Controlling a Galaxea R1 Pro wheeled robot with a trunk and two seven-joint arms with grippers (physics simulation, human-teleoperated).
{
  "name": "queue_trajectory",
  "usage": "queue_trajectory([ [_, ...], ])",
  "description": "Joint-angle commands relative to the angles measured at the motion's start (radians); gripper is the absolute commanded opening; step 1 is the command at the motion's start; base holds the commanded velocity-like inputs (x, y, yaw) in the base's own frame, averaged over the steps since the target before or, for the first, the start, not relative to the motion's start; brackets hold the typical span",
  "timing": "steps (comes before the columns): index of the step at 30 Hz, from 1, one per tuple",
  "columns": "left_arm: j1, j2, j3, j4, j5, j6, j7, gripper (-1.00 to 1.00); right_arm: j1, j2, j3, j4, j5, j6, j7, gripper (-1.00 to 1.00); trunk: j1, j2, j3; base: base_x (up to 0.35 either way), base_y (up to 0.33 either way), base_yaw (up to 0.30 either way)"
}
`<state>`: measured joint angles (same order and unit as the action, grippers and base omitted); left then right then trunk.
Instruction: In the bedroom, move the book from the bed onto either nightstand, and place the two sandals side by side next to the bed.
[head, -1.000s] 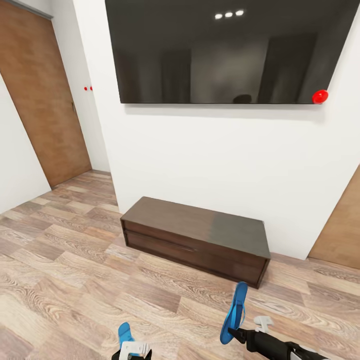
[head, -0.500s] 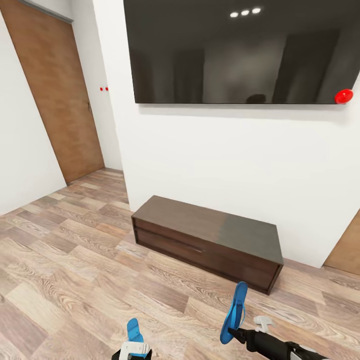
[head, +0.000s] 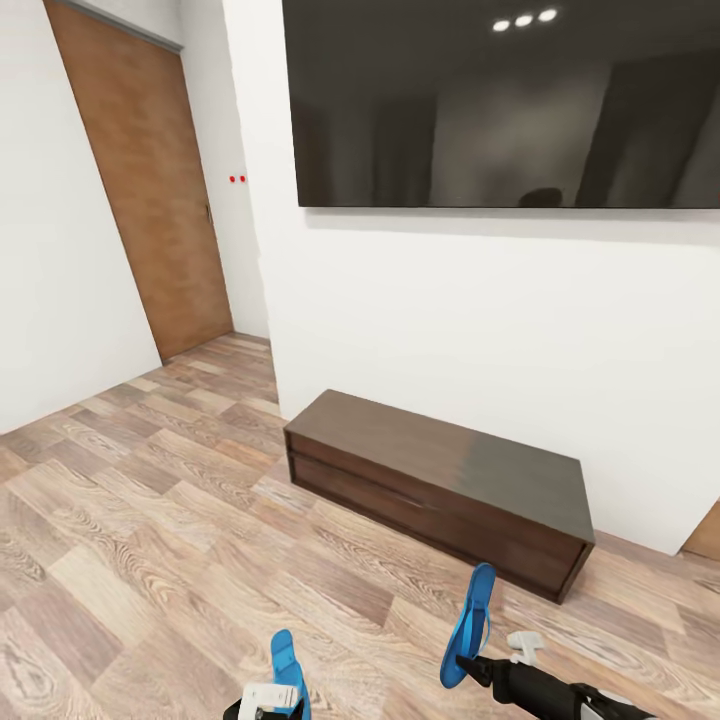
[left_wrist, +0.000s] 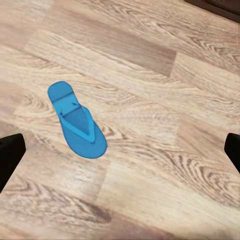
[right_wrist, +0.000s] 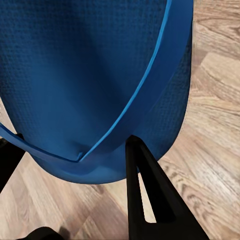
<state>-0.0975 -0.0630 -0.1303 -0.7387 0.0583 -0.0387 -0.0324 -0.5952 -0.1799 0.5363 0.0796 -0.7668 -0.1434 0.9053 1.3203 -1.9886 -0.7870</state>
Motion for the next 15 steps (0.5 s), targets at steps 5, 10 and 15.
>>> queue_trajectory([
  [5, -0.001, 0.0, -0.001, 0.001, 0.006, -0.003, -0.003, 1.0, -0.001, 0.0, 0.009, 0.003, -0.006, -0.007, 0.004, -1.0, 0.0, 0.0, -0.001, 0.0, 0.0, 0.159],
  [10, -0.001, 0.0, -0.001, 0.001, 0.006, -0.003, -0.003, 1.0, -0.001, 0.0, 0.008, 0.003, -0.006, -0.007, 0.004, -1.0, 0.0, 0.0, -0.001, 0.0, 0.0, 0.147],
  [15, -0.001, 0.0, 0.0, 0.001, 0.006, -0.003, -0.003, 1.0, -0.001, 0.0, 0.008, 0.003, -0.006, -0.007, 0.006, -1.0, 0.0, 0.0, -0.001, 0.0, 0.0, 0.03],
])
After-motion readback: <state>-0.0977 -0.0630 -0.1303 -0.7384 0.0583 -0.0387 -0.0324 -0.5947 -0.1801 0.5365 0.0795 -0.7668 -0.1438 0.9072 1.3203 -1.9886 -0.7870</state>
